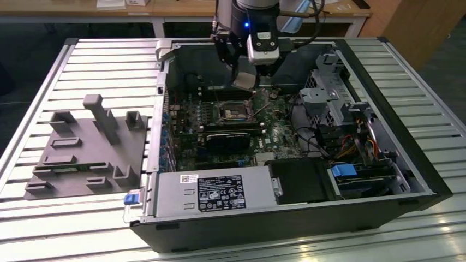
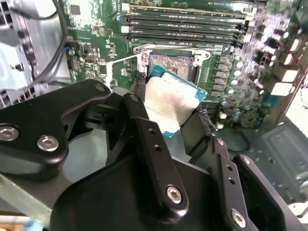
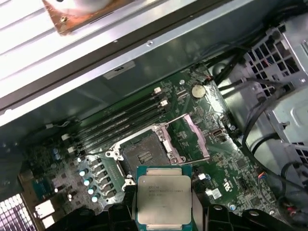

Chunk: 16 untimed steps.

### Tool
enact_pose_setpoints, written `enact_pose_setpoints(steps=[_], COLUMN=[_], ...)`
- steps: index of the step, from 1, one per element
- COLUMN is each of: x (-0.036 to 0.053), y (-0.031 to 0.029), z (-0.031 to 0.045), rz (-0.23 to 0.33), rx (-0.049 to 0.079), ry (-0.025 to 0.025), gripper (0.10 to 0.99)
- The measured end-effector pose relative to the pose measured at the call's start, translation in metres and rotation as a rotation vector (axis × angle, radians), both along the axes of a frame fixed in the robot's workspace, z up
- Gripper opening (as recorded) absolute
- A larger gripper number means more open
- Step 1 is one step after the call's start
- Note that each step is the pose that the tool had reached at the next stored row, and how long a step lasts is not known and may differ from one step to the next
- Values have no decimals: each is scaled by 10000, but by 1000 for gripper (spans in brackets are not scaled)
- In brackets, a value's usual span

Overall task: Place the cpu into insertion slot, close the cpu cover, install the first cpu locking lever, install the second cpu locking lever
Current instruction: 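Place the cpu into insertion slot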

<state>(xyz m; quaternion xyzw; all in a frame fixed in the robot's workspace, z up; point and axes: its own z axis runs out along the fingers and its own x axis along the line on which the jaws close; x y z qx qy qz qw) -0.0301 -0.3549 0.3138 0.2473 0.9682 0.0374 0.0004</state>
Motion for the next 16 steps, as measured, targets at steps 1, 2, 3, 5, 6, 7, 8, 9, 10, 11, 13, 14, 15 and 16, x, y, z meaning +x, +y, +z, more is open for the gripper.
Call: enact_pose_setpoints(steps=[1,2,3,5,6,7,8,9,10,11,13,14,15,16], x=[0,0,0,0,0,0,0,0,0,0,0,0,0,0], y=[0,0,0,0,0,0,0,0,0,0,0,0,0,0], z=[-2,-5,-7,-12,-14,-16,-18,-19,-21,-23,-26,-27,-29,-30], rz=[-156,-318,-476,-806,-970,-1137,-1310,-1483,-1660,-1835,-2190,-2374,-2547,-2717], rx=[0,0,0,0,0,0,0,-1,-1,-2,-2,-3,-3,-3], ry=[0,0,0,-1,0,-1,-1,-1,-1,-1,-1,-1,-1,-1], gripper=[537,537,537,537,537,537,537,537,537,537,537,537,537,537])
